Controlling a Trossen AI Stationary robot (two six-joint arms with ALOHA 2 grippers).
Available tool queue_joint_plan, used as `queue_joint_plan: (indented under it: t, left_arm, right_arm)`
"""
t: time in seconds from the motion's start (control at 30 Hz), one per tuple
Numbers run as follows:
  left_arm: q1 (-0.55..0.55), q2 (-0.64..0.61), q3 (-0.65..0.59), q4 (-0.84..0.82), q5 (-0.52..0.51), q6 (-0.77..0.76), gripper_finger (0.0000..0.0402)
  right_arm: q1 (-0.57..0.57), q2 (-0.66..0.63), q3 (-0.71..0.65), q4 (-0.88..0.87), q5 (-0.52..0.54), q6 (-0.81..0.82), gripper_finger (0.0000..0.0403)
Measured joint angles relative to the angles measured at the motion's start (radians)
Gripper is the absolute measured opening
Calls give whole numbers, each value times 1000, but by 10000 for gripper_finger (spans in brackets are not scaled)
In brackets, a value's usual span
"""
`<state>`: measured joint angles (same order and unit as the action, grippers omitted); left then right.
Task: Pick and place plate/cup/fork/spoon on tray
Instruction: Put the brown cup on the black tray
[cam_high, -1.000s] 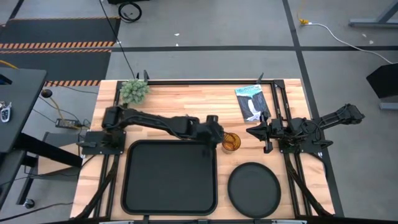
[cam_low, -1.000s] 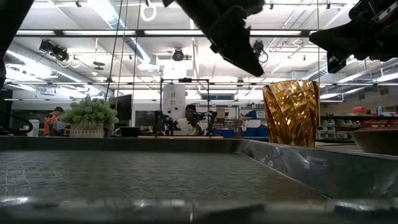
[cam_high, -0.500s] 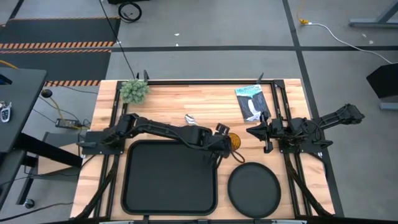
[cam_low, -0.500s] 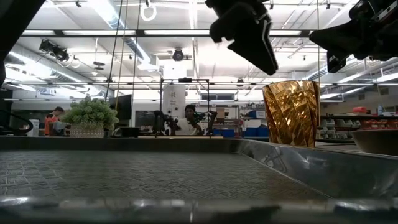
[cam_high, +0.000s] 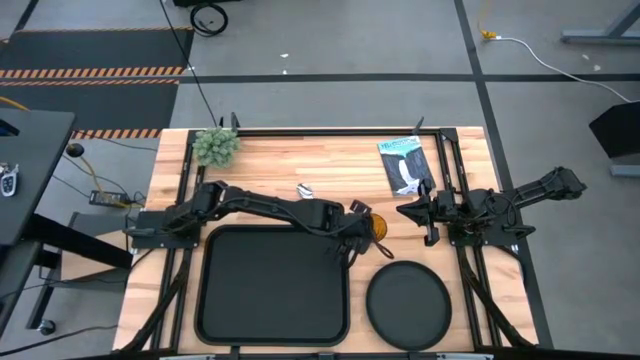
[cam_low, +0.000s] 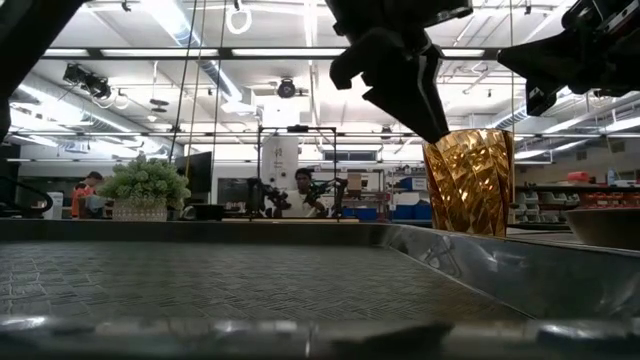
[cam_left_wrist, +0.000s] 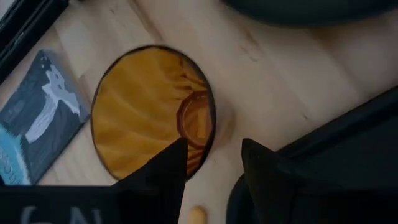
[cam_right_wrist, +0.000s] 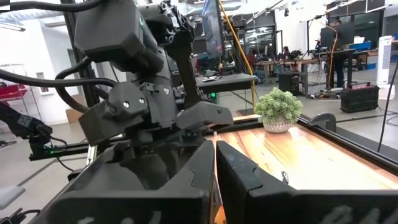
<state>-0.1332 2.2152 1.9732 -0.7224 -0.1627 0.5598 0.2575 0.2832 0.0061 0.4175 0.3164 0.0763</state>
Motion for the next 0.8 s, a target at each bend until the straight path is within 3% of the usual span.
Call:
queue_joint_plan:
  t: [0.33,0.8]
  left_arm:
    - [7,2,0,1,11,28,155]
    - [12,2,0,-8,33,33,72]
  right_arm:
    - [0,0,0,0,0,0,23]
    - [0,0,0,0,0,0,23]
